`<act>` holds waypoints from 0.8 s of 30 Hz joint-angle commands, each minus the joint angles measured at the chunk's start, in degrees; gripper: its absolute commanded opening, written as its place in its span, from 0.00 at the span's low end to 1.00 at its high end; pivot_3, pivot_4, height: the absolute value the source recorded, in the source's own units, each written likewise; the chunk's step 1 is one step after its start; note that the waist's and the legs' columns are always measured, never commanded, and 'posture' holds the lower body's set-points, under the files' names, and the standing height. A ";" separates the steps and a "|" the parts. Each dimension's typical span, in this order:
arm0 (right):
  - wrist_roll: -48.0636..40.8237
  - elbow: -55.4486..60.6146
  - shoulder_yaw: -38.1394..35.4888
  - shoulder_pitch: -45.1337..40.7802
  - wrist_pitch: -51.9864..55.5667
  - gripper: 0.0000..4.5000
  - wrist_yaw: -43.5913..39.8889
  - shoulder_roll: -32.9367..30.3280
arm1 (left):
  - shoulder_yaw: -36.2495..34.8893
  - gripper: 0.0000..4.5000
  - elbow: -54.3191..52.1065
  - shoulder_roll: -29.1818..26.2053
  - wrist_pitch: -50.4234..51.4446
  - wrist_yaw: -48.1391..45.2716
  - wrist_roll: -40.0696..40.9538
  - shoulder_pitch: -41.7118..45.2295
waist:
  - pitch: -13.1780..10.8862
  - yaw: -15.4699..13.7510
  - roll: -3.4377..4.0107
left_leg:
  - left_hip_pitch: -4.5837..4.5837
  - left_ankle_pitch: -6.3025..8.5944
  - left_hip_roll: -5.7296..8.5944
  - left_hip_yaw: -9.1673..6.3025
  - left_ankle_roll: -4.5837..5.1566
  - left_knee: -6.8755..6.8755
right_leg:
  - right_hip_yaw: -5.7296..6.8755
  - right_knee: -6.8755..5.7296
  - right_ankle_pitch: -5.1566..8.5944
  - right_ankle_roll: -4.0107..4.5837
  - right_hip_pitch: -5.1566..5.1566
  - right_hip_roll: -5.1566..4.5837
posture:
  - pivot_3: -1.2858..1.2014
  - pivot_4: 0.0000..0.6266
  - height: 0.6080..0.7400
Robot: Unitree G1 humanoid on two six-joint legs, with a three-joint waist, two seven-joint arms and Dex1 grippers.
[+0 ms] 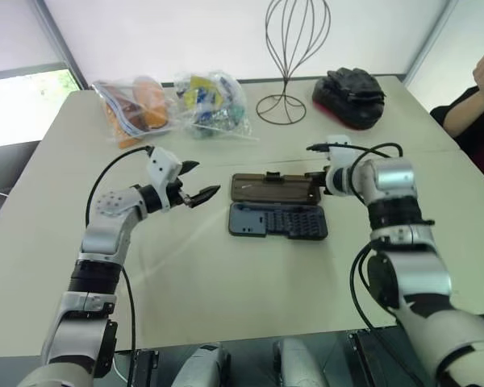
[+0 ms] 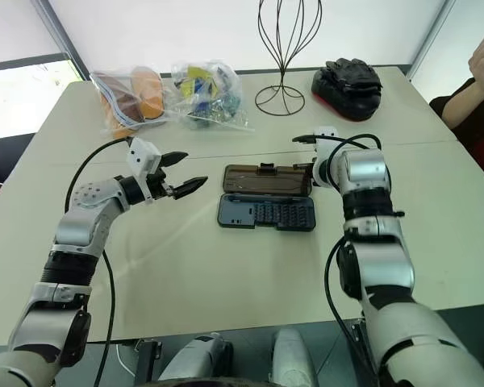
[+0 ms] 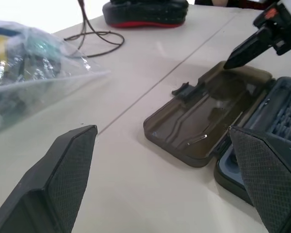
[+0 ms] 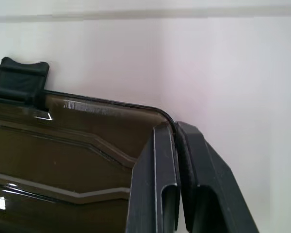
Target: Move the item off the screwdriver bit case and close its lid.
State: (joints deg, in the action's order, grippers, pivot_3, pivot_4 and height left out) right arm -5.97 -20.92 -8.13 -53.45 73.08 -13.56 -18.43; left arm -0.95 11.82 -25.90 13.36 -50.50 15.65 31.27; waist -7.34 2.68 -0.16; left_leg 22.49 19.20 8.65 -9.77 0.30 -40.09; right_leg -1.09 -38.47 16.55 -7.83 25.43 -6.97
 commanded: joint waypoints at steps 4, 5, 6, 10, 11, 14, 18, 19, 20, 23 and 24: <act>-1.28 23.53 -2.82 5.82 14.49 0.00 4.19 6.13 | -0.15 1.00 -9.46 -3.33 5.88 -3.79 3.78 -3.20 | -0.01 0.99 0.02 | 0.01 0.00 -0.02 0.04 0.00 0.10 | -0.04 -0.01 0.00 0.00 0.02 0.02 | 0.52 0.24 1.00; -1.22 25.02 -3.10 6.46 15.49 0.00 4.59 6.86 | -0.09 1.00 -11.01 -4.09 7.23 -4.52 4.41 -4.11 | -0.01 1.18 0.02 | 0.01 0.00 -0.02 0.05 0.00 0.12 | -0.04 -0.02 0.00 0.00 0.00 0.03 | 0.52 0.24 1.00; -1.20 26.09 -3.34 6.89 16.25 0.00 4.88 7.38 | -0.02 1.00 -12.16 -4.66 8.26 -4.98 4.92 -4.76 | -0.01 1.22 0.03 | 0.01 0.00 -0.02 0.05 0.01 0.17 | -0.04 -0.04 0.00 0.00 -0.01 0.04 | 0.52 0.24 1.00; -1.21 28.64 -3.92 8.04 17.69 0.00 5.69 8.72 | -0.54 1.00 -16.68 -7.30 11.42 -5.94 6.58 -7.79 | -0.01 1.19 0.05 | 0.00 0.00 0.00 0.04 0.00 0.19 | -0.04 -0.07 0.00 0.00 -0.01 0.07 | 0.52 0.24 1.00; -1.48 28.93 -3.60 8.14 17.74 0.00 5.48 8.66 | -0.70 1.00 -17.09 -7.50 11.88 -5.74 6.86 -8.04 | -0.02 1.19 0.05 | 0.00 0.00 0.00 0.04 0.00 0.19 | -0.03 -0.07 0.00 0.00 -0.02 0.07 | 0.52 0.24 1.00; -2.11 29.09 -2.22 8.43 17.23 0.00 4.70 7.98 | -0.77 1.00 -17.39 -7.61 12.47 -4.99 7.09 -8.22 | -0.02 1.20 0.05 | -0.01 0.00 0.01 0.03 0.00 0.18 | -0.03 -0.07 0.00 0.00 -0.03 0.06 | 0.52 0.24 1.00; -3.84 29.12 1.08 8.94 15.50 0.00 2.42 6.74 | -0.63 1.00 -17.24 -7.22 12.28 -4.19 7.10 -8.17 | -0.02 1.29 0.05 | -0.01 0.00 0.01 0.04 0.00 0.18 | -0.03 -0.07 0.00 0.00 -0.02 0.06 | 0.52 0.24 1.00; -4.27 29.20 1.96 9.05 15.17 0.00 1.84 6.44 | -0.52 1.00 -17.20 -7.07 12.17 -3.97 7.08 -8.17 | -0.01 1.28 0.05 | -0.01 0.00 0.01 0.04 0.00 0.18 | -0.03 -0.07 0.00 0.00 -0.02 0.06 | 0.52 0.24 1.00; -4.60 29.24 2.52 9.13 15.04 0.00 1.46 6.29 | -0.44 1.00 -17.18 -6.94 12.09 -3.77 7.07 -8.18 | -0.02 1.27 0.05 | -0.01 0.00 0.01 0.05 0.00 0.18 | -0.03 -0.07 0.00 0.00 -0.02 0.06 | 0.52 0.24 1.00; -5.64 29.53 4.04 9.58 14.31 0.00 0.21 5.66 | -0.35 1.00 -17.16 -6.59 11.89 -3.30 7.02 -8.27 | -0.01 1.23 0.05 | -0.01 0.00 0.01 0.04 0.00 0.18 | -0.02 -0.07 0.00 0.00 -0.03 0.06 | 0.52 0.24 1.00; -5.85 29.63 4.32 9.69 14.24 0.00 -0.01 5.54 | -0.36 1.00 -17.17 -6.51 11.86 -3.22 7.01 -8.30 | -0.01 1.24 0.05 | -0.01 0.00 0.01 0.04 0.00 0.18 | -0.02 -0.07 0.00 0.00 -0.03 0.06 | 0.52 0.24 1.00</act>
State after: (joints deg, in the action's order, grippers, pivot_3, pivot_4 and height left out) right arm -10.35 6.37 -4.44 -43.47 87.95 -12.44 -12.53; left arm -0.77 -3.58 -32.27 25.89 -54.00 21.95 22.76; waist -7.36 3.92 -0.11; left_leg 22.48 19.21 8.66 -9.72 0.30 -39.91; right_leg -1.11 -38.53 16.55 -7.83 25.40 -6.91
